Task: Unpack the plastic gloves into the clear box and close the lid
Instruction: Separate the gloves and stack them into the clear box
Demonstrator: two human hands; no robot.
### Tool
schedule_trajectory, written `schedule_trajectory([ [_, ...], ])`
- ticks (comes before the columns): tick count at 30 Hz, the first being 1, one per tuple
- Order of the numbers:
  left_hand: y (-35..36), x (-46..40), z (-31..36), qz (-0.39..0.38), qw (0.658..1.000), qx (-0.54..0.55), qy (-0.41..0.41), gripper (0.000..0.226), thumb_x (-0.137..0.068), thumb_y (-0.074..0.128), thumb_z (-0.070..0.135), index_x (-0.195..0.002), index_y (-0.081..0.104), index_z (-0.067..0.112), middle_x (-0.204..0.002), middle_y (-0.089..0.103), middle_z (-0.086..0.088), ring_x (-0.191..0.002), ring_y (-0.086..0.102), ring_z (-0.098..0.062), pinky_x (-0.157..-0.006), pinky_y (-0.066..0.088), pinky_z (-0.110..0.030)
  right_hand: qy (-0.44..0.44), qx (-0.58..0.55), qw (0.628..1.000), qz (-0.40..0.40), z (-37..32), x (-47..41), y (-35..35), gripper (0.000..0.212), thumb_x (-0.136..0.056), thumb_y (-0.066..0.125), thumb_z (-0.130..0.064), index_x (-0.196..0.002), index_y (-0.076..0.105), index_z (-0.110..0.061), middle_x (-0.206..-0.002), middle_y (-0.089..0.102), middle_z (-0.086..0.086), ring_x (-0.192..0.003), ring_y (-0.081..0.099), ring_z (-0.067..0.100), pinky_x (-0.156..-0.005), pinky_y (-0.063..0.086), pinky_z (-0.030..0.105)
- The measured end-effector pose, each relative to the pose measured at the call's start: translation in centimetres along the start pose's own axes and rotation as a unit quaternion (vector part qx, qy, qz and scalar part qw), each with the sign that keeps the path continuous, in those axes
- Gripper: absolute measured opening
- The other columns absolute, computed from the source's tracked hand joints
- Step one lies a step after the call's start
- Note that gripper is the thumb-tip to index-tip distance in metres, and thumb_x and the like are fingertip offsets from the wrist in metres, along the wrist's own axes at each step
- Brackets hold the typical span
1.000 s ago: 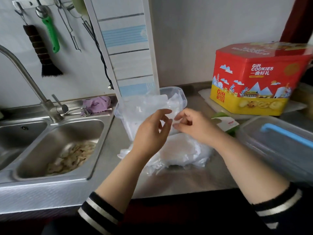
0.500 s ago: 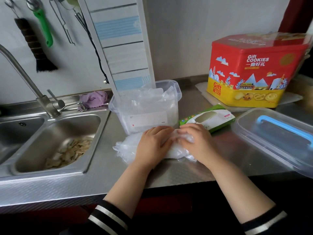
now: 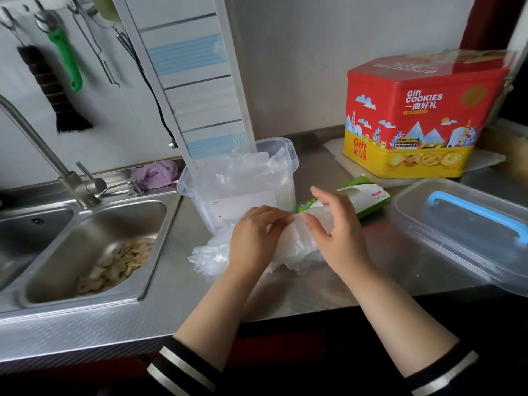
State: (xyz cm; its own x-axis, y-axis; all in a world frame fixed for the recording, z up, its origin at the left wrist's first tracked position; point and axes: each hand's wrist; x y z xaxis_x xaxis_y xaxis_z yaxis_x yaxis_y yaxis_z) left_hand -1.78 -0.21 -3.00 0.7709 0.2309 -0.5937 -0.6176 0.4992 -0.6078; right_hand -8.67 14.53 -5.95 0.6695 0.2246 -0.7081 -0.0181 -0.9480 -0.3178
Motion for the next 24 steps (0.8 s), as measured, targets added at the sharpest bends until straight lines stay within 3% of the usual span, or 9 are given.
schedule_trajectory([
  [2, -1.0, -0.6, 0.6, 0.006, 0.989, 0.101, -0.103, 0.013, -0.087, 0.070, 0.022, -0.080, 0.074, 0.032, -0.081, 0.068, 0.024, -0.083, 0.062, 0.006, -0.077, 0.043, -0.009, 0.073, -0.038, 0.996, -0.020, -0.3, 0.2, -0.4, 0.057, -0.091, 0.054, -0.048, -0.135, 0.046, -0.011, -0.125, 0.050, -0.009, -0.115, 0.044, -0.006, -0.096, 0.033, 0.005],
  [4, -2.1, -1.4, 1.1, 0.024, 0.965, 0.196, -0.174, 0.019, -0.086, 0.071, 0.021, -0.076, 0.071, 0.037, -0.076, 0.069, 0.027, -0.080, 0.063, 0.012, -0.076, 0.043, -0.007, 0.110, -0.043, 0.992, -0.049, -0.4, 0.3, -0.5, 0.061, -0.088, 0.048, -0.052, -0.135, 0.044, -0.014, -0.127, 0.048, -0.013, -0.117, 0.043, -0.006, -0.094, 0.033, 0.007],
  [7, -3.8, -2.3, 1.7, 0.056, 0.938, 0.283, -0.190, 0.014, -0.085, 0.071, 0.018, -0.080, 0.072, 0.031, -0.078, 0.072, 0.020, -0.082, 0.066, 0.005, -0.076, 0.047, -0.010, 0.112, 0.008, 0.991, -0.073, -0.5, 0.4, -0.3, 0.053, -0.092, 0.047, -0.054, -0.124, 0.055, -0.012, -0.119, 0.058, -0.004, -0.109, 0.052, 0.011, -0.090, 0.038, 0.024],
  [9, -4.7, -2.9, 1.7, 0.082, 0.926, 0.313, -0.196, 0.010, -0.087, 0.069, 0.015, -0.084, 0.073, 0.024, -0.079, 0.073, 0.015, -0.080, 0.066, 0.002, -0.075, 0.049, -0.013, 0.083, 0.021, 0.994, -0.070, -0.2, 0.5, -0.1, 0.049, -0.093, 0.046, -0.055, -0.119, 0.060, -0.016, -0.115, 0.061, -0.005, -0.107, 0.053, 0.010, -0.091, 0.042, 0.028],
  [12, -6.3, -4.0, 1.1, 0.120, 0.894, 0.372, -0.218, 0.009, -0.090, 0.065, 0.017, -0.088, 0.074, 0.016, -0.077, 0.073, 0.007, -0.073, 0.065, -0.005, -0.070, 0.053, -0.019, 0.067, 0.014, 0.995, -0.067, 0.2, 0.5, -0.1, 0.048, -0.091, 0.041, -0.055, -0.117, 0.062, -0.021, -0.113, 0.063, -0.011, -0.109, 0.055, 0.011, -0.094, 0.045, 0.031],
  [17, -9.2, -6.0, -1.0, 0.156, 0.832, 0.475, -0.242, 0.021, -0.096, 0.055, 0.014, -0.080, 0.066, 0.009, -0.066, 0.063, 0.003, -0.064, 0.058, -0.006, -0.063, 0.050, -0.017, 0.074, 0.019, 0.995, -0.069, 0.3, 0.5, 0.1, 0.054, -0.088, 0.040, -0.058, -0.116, 0.064, -0.019, -0.113, 0.065, -0.008, -0.108, 0.056, 0.013, -0.095, 0.045, 0.030],
  [19, -10.3, -6.8, -1.9, 0.155, 0.811, 0.501, -0.258, 0.021, -0.096, 0.056, 0.018, -0.079, 0.066, 0.010, -0.070, 0.059, 0.000, -0.070, 0.055, -0.009, -0.072, 0.052, -0.020, 0.081, 0.018, 0.994, -0.073, 0.3, 0.5, 0.0, 0.056, -0.088, 0.040, -0.059, -0.117, 0.064, -0.018, -0.113, 0.066, -0.006, -0.109, 0.056, 0.013, -0.095, 0.045, 0.031],
  [22, -12.3, -8.3, -2.9, 0.182, 0.800, 0.508, -0.263, 0.026, -0.096, 0.056, 0.021, -0.081, 0.074, 0.011, -0.087, 0.067, -0.006, -0.088, 0.061, -0.018, -0.102, 0.045, -0.041, 0.082, 0.019, 0.994, -0.069, 0.2, 0.6, 0.0, 0.056, -0.087, 0.040, -0.059, -0.115, 0.065, -0.017, -0.112, 0.066, -0.006, -0.107, 0.057, 0.013, -0.094, 0.046, 0.031],
  [24, -13.9, -9.4, -2.2, 0.193, 0.812, 0.491, -0.250, 0.029, -0.096, 0.056, 0.023, -0.077, 0.075, 0.012, -0.087, 0.069, -0.004, -0.090, 0.062, -0.019, -0.102, 0.046, -0.043, 0.081, 0.020, 0.994, -0.065, 0.2, 0.6, 0.1, 0.055, -0.088, 0.041, -0.058, -0.114, 0.065, -0.016, -0.111, 0.066, -0.006, -0.106, 0.057, 0.012, -0.093, 0.045, 0.028],
])
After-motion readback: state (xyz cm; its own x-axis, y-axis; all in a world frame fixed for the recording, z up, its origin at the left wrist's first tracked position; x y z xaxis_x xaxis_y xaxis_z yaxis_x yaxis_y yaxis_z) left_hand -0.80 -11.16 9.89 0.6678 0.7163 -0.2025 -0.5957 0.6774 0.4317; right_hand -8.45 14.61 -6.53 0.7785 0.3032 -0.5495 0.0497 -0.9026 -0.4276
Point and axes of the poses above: each hand's wrist, its own x-axis away from the middle knuckle, its own y-axis out of the palm, z = x × y
